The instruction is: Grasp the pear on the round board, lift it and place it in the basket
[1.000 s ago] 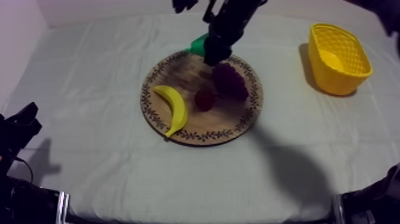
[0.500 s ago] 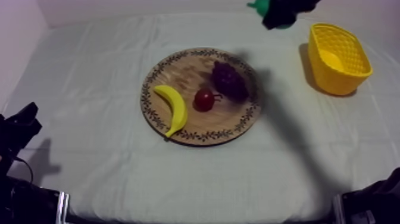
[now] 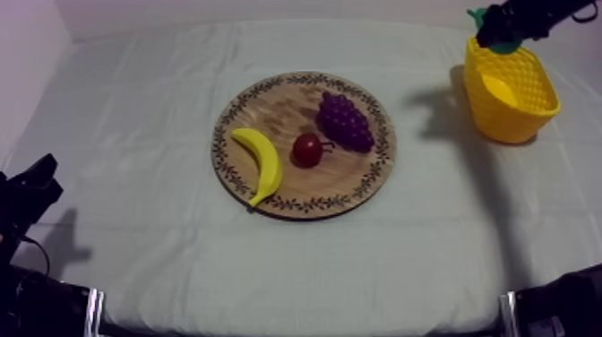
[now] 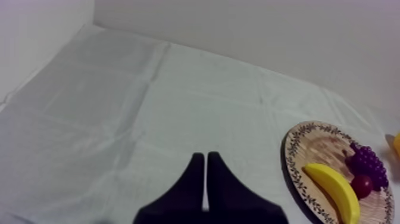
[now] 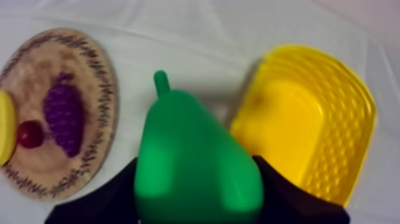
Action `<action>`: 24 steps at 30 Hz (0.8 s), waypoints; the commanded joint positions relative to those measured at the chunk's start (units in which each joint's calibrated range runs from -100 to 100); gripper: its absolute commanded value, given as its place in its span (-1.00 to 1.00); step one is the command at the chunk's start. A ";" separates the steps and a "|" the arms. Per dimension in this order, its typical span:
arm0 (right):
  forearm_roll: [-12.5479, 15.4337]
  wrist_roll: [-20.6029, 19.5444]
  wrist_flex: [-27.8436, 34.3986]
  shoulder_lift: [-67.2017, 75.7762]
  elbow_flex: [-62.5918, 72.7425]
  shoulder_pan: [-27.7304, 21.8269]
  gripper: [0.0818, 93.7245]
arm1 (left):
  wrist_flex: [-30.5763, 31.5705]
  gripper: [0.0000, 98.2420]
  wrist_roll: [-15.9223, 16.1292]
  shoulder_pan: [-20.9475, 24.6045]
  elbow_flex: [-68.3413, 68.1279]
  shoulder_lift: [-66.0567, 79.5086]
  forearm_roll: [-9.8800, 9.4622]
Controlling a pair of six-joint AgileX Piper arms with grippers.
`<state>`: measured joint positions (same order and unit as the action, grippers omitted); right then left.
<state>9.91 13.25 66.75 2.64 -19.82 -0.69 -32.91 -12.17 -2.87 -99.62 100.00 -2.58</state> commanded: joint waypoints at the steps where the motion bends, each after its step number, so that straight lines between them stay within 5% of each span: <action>1: -0.61 -0.84 -1.72 -1.79 -0.92 -1.85 -0.05 | 0.01 -1.00 -0.02 0.01 -0.05 0.00 0.02; 15: -1.46 -4.49 -7.43 -15.54 1.36 -5.97 0.30 | 0.01 -1.00 -0.02 0.01 -0.05 0.00 0.02; 24: -2.31 -6.61 -5.74 -10.37 0.05 -5.86 0.40 | 0.01 -1.00 -0.02 0.01 -0.05 0.00 0.02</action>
<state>7.63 6.83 60.58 -9.92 -19.57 -6.56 -32.91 -12.17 -2.87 -99.62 100.00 -2.58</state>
